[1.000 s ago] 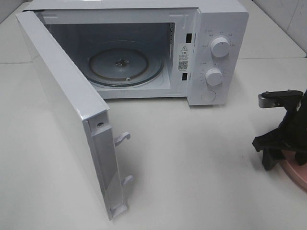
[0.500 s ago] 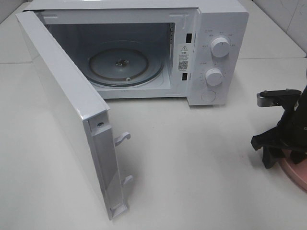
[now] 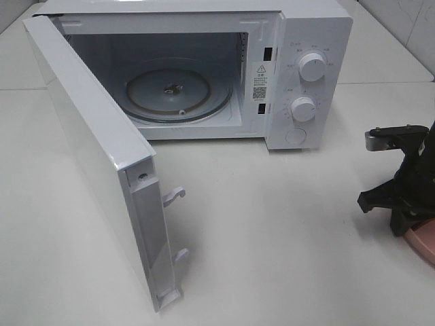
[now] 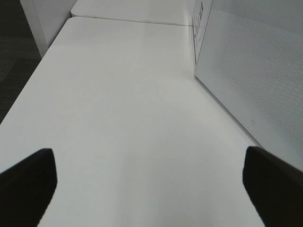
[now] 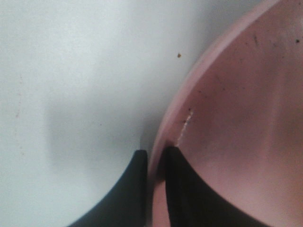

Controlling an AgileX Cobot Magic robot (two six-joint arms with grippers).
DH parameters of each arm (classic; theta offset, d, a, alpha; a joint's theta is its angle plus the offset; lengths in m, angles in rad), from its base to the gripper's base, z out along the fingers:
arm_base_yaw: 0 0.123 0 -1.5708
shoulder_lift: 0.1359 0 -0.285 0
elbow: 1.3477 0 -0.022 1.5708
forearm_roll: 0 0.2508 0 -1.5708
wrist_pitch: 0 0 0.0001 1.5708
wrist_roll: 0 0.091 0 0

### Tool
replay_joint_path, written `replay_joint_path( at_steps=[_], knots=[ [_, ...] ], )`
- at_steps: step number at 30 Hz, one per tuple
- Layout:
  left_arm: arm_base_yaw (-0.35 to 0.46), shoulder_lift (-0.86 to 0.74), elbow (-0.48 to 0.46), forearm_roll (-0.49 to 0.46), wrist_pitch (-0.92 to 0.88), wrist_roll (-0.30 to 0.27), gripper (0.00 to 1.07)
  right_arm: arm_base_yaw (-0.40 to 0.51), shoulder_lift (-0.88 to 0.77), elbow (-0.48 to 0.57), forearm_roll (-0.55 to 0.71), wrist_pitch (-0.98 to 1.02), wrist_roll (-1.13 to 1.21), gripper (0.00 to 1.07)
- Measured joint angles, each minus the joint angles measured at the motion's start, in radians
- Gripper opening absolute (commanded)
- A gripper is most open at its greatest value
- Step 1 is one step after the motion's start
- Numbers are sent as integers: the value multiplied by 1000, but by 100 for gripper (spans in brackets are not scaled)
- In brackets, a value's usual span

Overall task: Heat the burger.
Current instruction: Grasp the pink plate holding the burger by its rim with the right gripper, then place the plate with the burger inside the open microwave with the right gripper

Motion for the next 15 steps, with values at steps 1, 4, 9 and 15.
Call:
replay_joint_path(
  at_steps=[1,4,9,15],
  knots=[
    [0,0,0,0,0,0,100,0,0,-3,0,4,0,0],
    [0,0,0,0,0,0,100,0,0,-3,0,6,0,0],
    [0,0,0,0,0,0,100,0,0,-3,-1,5,31,0],
    [0,0,0,0,0,0,100,0,0,-5,-7,2,58,0]
  ],
)
